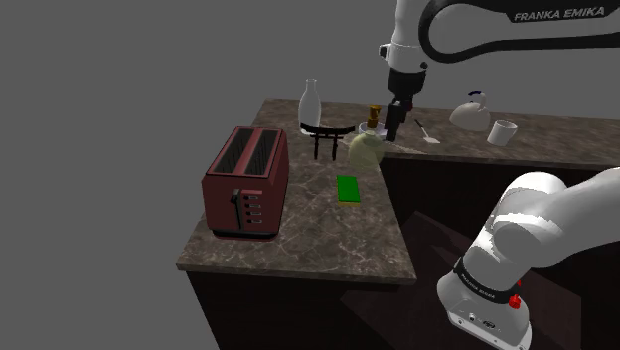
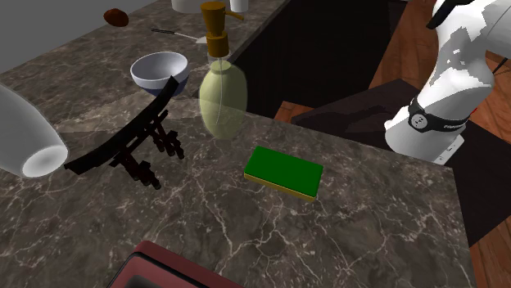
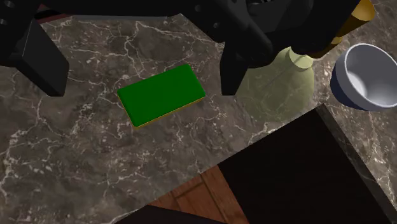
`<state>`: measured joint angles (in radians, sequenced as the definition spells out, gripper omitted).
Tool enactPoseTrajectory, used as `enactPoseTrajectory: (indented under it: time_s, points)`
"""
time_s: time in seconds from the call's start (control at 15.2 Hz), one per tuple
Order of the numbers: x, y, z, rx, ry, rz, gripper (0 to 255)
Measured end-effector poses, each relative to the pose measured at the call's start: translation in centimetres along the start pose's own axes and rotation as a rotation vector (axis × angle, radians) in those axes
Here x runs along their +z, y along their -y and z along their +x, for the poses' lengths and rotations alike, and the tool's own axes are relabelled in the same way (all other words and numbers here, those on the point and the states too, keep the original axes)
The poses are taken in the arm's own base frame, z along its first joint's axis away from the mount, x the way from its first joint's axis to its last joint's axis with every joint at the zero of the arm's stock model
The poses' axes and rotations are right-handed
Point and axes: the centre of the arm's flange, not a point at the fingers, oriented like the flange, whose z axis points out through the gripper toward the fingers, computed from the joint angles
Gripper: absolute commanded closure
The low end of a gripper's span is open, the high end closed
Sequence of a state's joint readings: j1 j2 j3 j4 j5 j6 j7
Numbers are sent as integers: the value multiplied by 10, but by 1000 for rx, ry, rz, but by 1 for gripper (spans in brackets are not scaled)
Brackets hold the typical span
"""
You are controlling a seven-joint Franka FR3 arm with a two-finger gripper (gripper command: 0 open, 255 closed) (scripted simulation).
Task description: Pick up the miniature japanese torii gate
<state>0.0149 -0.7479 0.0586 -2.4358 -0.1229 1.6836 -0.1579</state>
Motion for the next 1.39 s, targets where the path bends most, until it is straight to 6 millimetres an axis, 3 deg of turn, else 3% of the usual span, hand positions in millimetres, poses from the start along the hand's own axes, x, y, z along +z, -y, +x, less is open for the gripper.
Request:
enactPoseTrajectory:
  time_s: [0.2,0.53,1.39]
  points:
    - [8,-8,10,-19,-4,-5,0]
    - [39,-43,44,-95,-26,-27,0]
    - [119,-129,157,-306,-84,-87,0]
